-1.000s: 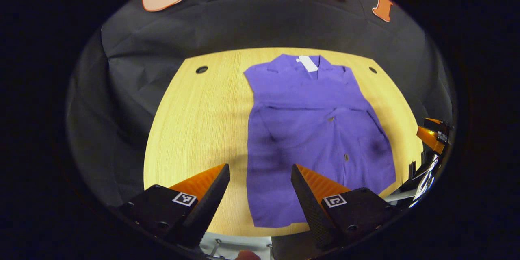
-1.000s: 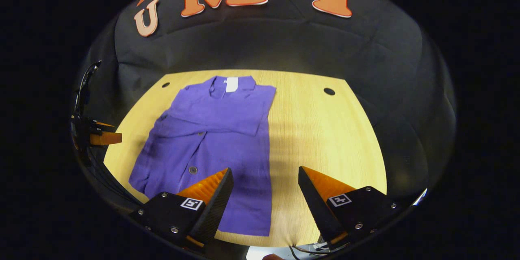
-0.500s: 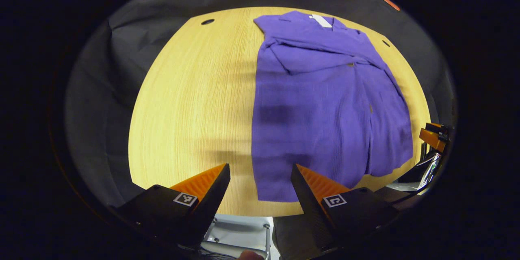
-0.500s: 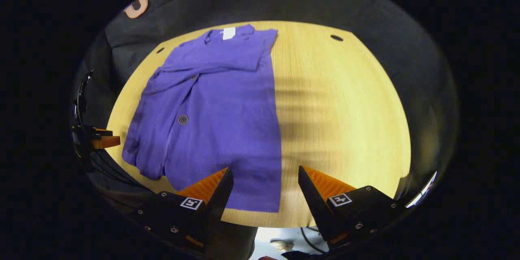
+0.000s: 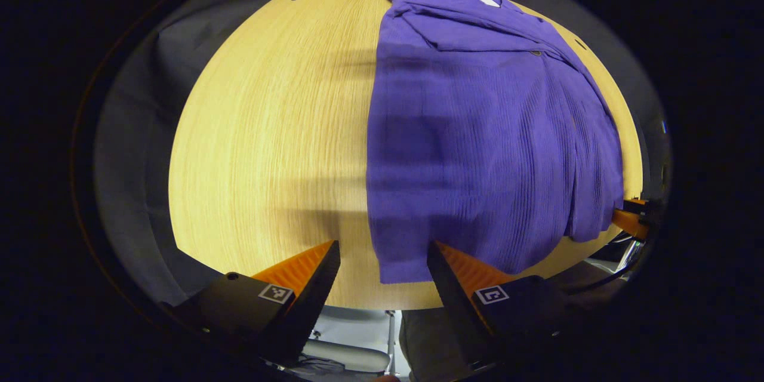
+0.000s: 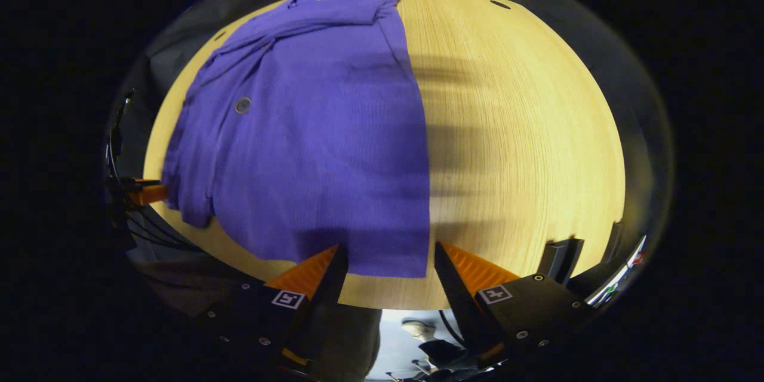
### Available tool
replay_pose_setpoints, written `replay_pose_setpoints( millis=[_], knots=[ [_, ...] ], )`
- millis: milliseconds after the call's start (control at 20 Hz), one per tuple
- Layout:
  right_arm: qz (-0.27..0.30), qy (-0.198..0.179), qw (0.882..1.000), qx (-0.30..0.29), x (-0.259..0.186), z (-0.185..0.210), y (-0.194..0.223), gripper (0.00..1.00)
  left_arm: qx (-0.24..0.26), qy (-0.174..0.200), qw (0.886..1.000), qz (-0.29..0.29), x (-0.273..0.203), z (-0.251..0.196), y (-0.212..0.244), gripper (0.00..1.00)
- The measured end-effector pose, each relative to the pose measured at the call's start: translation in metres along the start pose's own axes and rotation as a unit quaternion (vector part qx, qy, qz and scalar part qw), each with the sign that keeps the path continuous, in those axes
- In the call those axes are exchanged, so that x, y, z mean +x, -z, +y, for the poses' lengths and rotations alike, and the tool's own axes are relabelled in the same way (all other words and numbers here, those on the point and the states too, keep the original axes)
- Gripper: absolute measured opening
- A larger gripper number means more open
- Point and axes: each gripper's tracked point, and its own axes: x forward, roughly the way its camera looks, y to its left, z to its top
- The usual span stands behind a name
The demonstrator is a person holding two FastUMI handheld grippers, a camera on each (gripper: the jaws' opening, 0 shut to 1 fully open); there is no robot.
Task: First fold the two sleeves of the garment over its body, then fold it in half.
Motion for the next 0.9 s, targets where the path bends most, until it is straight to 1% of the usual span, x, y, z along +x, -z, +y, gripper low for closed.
replay_pose_setpoints(
  millis=[50,100,150,200,250,300,350,450,500,550,650,900],
  knots=[
    [0.006,-0.003,1.0,-0.002,0.001,0.004,0.0,0.87,-0.009,0.013,1.0,0.008,0.002,-0.004,0.002,0.92],
    [0.013,-0.003,1.0,-0.002,0.0,0.006,0.001,0.79,-0.016,0.017,1.0,0.014,0.001,-0.005,-0.001,0.89],
    [0.018,-0.007,1.0,-0.004,0.0,0.009,0.001,0.75,-0.015,0.018,0.999,0.023,0.003,-0.007,0.001,0.79],
    [0.021,-0.007,1.0,-0.003,0.0,0.01,0.0,0.65,-0.009,0.023,0.999,0.025,0.004,-0.013,-0.001,0.76],
    [0.02,-0.011,1.0,0.004,0.0,0.013,-0.003,0.58,-0.006,0.029,0.999,0.026,0.005,-0.018,-0.003,0.6],
    [0.019,-0.018,0.999,0.02,0.001,0.015,-0.006,0.43,0.001,0.033,0.999,0.029,0.005,-0.021,-0.004,0.43],
    [0.016,-0.023,0.999,0.039,0.002,0.016,-0.009,0.24,0.01,0.035,0.999,0.03,0.004,-0.023,-0.004,0.27],
    [0.004,-0.034,0.996,0.078,-0.002,0.017,-0.017,0.13,0.015,0.054,0.998,0.027,0.003,-0.025,-0.004,0.18],
    [-0.001,-0.043,0.995,0.085,-0.005,0.018,-0.021,0.08,0.007,0.063,0.998,0.027,0.001,-0.026,-0.005,0.16],
    [-0.004,-0.05,0.995,0.086,-0.009,0.019,-0.024,0.07,-0.001,0.073,0.997,0.026,-0.003,-0.026,-0.005,0.12],
    [-0.015,-0.054,0.995,0.083,-0.017,0.018,-0.032,0.07,-0.008,0.08,0.997,0.015,-0.012,-0.025,-0.017,0.1],
    [-0.061,-0.056,0.994,0.073,-0.046,0.022,-0.068,0.06,0.008,0.087,0.996,-0.036,-0.049,-0.028,-0.055,0.1]
  ],
)
